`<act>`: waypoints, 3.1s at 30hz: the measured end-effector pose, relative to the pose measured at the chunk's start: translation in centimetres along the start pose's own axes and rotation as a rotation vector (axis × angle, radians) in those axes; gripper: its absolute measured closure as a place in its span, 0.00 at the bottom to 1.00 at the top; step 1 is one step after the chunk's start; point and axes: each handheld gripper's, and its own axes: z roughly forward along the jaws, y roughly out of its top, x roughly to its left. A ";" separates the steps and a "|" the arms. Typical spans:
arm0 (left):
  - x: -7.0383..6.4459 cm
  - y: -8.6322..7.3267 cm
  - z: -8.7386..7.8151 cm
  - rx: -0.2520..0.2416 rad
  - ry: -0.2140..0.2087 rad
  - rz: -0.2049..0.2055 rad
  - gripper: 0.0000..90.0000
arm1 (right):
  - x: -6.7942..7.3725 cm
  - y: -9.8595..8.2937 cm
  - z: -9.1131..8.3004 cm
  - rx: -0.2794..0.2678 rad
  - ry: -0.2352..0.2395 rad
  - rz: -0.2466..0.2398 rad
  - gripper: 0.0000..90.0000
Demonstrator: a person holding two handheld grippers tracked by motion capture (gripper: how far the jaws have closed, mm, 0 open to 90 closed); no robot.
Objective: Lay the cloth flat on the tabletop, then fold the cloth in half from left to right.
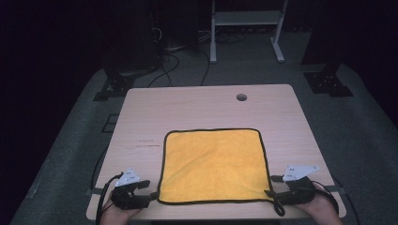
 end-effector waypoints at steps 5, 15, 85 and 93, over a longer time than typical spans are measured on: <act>0.7 0.8 0.7 -0.013 0.036 0.009 0.16 | -2.0 0.2 0.1 -0.042 -0.081 0.099 0.13; 2.3 2.3 2.0 -0.044 0.087 0.026 0.07 | -6.0 -0.4 0.6 -0.077 -0.247 0.224 0.01; 4.5 5.6 7.8 -0.028 0.163 -0.024 0.88 | -8.8 -1.9 1.2 0.001 -0.375 0.341 0.01; 5.1 5.3 7.8 -0.057 0.105 -0.075 0.96 | -8.7 -1.9 1.2 0.001 -0.374 0.340 0.01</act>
